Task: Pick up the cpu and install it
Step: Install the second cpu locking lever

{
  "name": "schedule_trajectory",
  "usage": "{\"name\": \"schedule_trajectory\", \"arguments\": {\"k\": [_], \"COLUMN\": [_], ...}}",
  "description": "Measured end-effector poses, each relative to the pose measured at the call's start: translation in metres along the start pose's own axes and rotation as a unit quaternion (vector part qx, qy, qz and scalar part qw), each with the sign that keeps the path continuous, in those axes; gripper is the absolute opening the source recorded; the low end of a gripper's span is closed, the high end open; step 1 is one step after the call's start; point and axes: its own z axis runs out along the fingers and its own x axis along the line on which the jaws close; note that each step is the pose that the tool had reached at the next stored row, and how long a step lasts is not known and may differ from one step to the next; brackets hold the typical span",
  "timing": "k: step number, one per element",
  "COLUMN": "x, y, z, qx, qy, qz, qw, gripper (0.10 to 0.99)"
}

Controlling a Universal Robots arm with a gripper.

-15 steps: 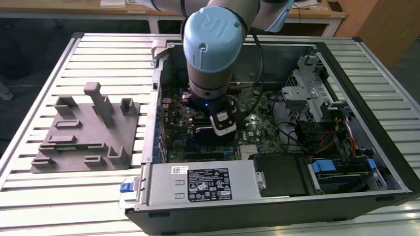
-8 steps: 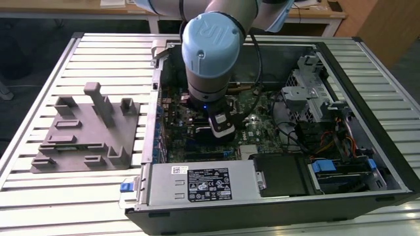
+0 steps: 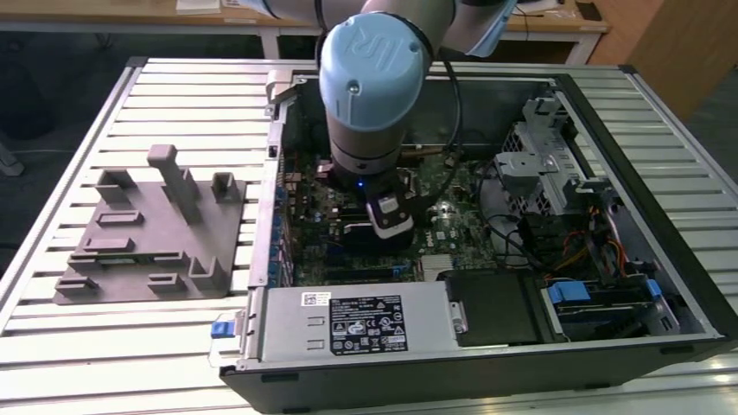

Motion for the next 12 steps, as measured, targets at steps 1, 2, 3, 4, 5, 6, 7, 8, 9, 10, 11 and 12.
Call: {"name": "schedule_trajectory", "arguments": {"k": [1,2,3,4,5,6,7,8,9,10,11,12], "x": [0.0000,0.0002,0.0003,0.0003,0.0004,0.0005,0.0006,0.0007,0.0008,0.0009,0.0009,0.0009], "y": [0.0009,0.0020,0.0031,0.0042,0.0054,0.0066,0.0076,0.0085,0.0092,0.0097,0.0099,0.0099], "z": [-0.0022,-0.0049,-0.0078,-0.0107,-0.0136,-0.0166,-0.0192,-0.0215,-0.0232,-0.0241,-0.0247,-0.0249], "qx": [-0.0001,0.0000,0.0002,0.0003,0.0005,0.0008,0.0012,0.0017,0.0026,0.0047,0.0081,0.0125], "qy": [-0.0001,-0.0001,-0.0001,-0.0002,-0.0003,-0.0004,-0.0005,-0.0007,-0.0009,-0.0014,-0.0020,-0.0028], "qz": [0.000,0.000,0.000,0.000,0.000,0.000,0.000,0.000,0.000,0.000,0.000,0.000], "qw": [1.0000,1.0000,1.0000,1.0000,1.0000,1.0000,1.0000,1.0000,1.0000,1.0000,1.0000,0.9999], "gripper": [0.106,0.106,0.106,0.106,0.106,0.106,0.106,0.106,0.106,0.106,0.106,0.106]}}
